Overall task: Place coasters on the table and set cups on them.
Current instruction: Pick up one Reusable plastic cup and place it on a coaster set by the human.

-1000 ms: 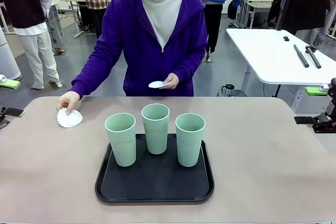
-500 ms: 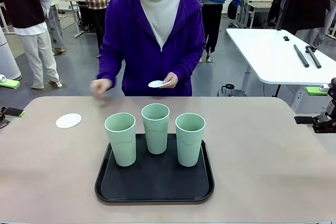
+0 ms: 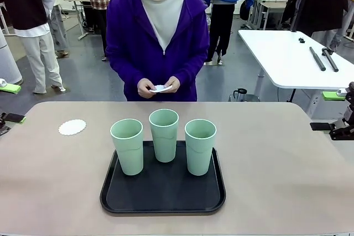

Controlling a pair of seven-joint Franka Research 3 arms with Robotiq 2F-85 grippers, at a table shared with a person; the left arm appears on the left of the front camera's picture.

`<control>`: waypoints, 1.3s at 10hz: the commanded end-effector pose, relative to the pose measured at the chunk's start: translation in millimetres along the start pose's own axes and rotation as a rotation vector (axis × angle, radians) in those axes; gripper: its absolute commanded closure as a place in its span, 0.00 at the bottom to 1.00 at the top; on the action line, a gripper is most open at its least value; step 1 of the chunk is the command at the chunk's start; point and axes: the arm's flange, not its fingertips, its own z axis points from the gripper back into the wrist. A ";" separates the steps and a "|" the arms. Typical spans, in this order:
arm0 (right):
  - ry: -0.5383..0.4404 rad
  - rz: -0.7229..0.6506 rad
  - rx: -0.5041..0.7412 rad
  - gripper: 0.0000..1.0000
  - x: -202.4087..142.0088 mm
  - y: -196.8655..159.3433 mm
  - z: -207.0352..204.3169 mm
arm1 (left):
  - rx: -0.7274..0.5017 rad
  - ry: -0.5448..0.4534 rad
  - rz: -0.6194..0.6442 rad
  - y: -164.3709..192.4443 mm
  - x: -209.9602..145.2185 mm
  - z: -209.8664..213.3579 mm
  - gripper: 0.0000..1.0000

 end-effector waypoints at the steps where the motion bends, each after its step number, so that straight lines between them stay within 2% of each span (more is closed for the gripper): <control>1: -0.007 0.013 0.011 0.00 0.4 -0.7 1.7 | -0.011 -0.001 -0.013 0.3 -1.0 1.5 0.00; 6: -0.007 0.013 0.011 0.00 0.4 -0.7 1.7 | 0.000 0.000 0.000 0.0 0.0 0.0 0.00; 7: -0.007 0.013 0.011 0.00 0.4 -0.7 1.7 | 0.103 0.030 -0.182 -17.3 8.5 -5.8 0.00; 9: -0.007 0.013 0.011 0.00 0.4 -0.7 1.7 | 0.314 0.177 -0.507 -58.7 22.3 -32.3 0.00; 10: -0.007 0.013 0.011 0.00 0.4 -0.7 1.7 | 0.457 0.251 -0.642 -78.2 25.3 -48.7 0.00; 12: -0.007 0.013 0.011 0.00 0.4 -0.7 1.7 | 0.691 0.359 -0.866 -111.6 27.0 -85.8 0.00; 13: -0.007 0.013 0.011 0.00 0.4 -0.7 1.7 | 0.771 0.395 -0.925 -116.0 28.8 -104.6 0.00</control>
